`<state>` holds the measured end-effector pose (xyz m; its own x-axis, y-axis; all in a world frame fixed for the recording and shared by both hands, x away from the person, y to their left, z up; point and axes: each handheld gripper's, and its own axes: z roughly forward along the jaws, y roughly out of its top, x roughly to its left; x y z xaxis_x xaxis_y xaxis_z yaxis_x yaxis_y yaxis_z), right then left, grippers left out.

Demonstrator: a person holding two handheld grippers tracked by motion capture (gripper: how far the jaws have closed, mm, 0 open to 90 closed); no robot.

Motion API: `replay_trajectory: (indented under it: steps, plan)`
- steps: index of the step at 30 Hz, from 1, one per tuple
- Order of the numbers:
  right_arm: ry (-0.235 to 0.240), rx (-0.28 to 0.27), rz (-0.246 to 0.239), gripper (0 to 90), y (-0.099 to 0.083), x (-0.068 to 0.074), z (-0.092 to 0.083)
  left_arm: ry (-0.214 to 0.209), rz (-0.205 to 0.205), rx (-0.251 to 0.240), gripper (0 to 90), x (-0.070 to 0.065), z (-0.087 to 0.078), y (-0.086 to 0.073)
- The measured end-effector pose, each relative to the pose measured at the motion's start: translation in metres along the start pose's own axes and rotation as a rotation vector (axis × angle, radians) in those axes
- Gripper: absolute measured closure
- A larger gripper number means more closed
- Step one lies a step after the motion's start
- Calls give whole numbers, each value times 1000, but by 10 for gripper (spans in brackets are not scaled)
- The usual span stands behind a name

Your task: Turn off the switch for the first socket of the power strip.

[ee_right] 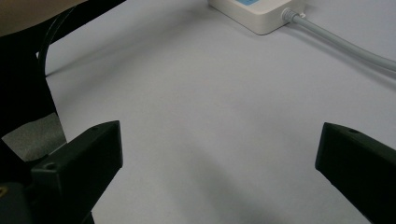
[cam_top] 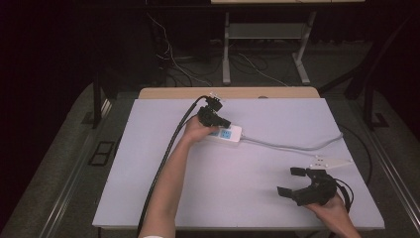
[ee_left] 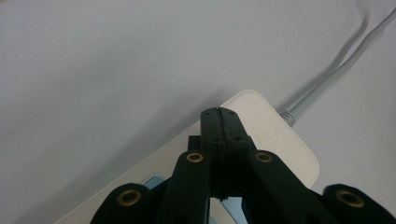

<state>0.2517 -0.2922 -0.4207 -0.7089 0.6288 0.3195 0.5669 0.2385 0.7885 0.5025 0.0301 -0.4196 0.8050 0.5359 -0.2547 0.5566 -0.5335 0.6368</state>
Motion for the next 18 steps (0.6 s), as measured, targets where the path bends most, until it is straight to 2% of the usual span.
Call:
replay_trajectory:
  steps: [6, 9, 13, 18]
  plan:
    - [-4, 1, -3, 4, 0, 1, 0, -16, -38, -11, 900, 3, 0, -2]
    - [-4, 3, -5, 4, 0, 1, 0, -11, -37, -10, 900, 2, 1, -2]
    - [-3, 4, 0, 4, 0, 0, 1, 12, -16, 5, 900, -1, 1, 0]
    - [-3, 0, 1, 4, 0, 1, -1, 0, -35, 2, 900, 1, 1, -1]
